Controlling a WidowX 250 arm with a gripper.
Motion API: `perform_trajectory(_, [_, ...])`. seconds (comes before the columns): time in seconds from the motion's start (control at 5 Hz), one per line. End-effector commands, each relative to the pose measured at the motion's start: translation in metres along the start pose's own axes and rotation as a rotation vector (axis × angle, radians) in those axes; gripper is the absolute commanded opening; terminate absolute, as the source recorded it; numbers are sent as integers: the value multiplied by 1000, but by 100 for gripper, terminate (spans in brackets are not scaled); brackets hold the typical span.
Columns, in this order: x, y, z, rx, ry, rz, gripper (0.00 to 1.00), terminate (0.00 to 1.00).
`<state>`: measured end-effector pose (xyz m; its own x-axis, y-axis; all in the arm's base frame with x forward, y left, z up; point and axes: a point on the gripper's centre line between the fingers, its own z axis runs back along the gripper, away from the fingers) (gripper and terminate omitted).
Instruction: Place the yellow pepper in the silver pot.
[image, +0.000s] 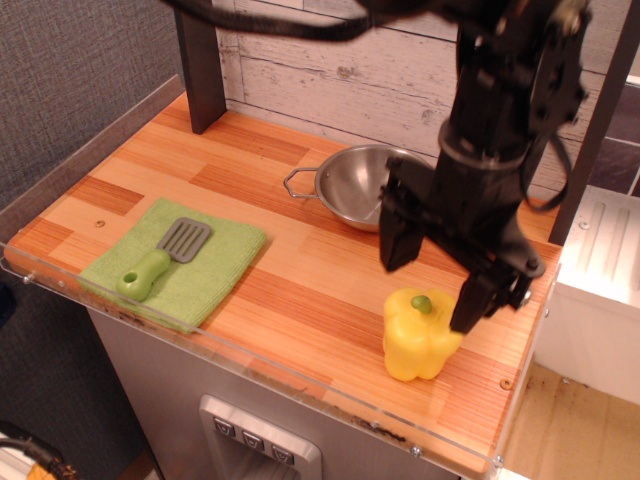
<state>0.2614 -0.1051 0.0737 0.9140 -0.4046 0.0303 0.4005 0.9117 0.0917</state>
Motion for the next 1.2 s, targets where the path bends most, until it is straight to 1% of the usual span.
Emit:
perform_trajectory(0.0, [-7,8,-3,29,3,4,100,0])
perform_trajectory(0.2, [-10,9,-7,26,7,-8,0,0])
perform_trajectory(0.8, [-13,18,-10,-2,10,6,0,0])
perform_trajectory(1.0, [-10,32,-3,-12,-11,23,0,0])
